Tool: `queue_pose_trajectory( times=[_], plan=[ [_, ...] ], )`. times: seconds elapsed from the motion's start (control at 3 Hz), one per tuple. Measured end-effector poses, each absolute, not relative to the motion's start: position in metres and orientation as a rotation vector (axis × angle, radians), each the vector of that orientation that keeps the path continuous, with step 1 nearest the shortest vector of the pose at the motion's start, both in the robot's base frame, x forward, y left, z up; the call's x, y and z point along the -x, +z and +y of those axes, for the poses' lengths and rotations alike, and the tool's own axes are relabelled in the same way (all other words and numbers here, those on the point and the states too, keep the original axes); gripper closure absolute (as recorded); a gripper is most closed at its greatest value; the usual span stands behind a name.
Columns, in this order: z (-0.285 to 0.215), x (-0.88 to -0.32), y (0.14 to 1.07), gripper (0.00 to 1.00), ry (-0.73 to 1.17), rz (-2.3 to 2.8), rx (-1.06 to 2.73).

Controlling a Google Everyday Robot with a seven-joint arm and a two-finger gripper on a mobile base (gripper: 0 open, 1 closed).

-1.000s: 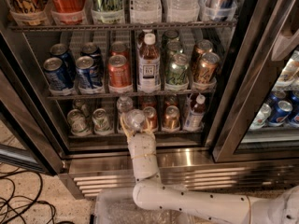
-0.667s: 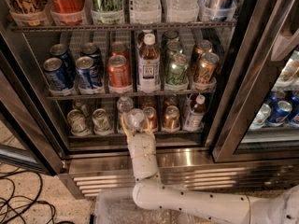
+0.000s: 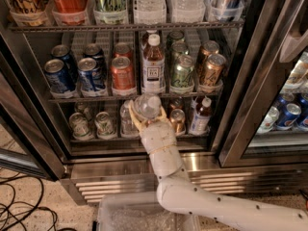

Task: Pick water bottle from bottom shelf of fridge

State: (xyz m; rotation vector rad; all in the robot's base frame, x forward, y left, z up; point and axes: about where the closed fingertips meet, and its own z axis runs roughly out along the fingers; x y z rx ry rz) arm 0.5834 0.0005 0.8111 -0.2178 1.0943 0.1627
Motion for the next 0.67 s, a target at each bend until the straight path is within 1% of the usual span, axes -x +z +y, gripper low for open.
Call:
queue_pose_trajectory(
  times=[0.33, 0.67],
  plan=[
    [-0.013, -0.551, 0.884, 1.00, 0.197, 1.026, 0.302],
    [-0.037, -0.523, 0.951, 1.00, 0.182, 0.963, 0.393]
  ],
)
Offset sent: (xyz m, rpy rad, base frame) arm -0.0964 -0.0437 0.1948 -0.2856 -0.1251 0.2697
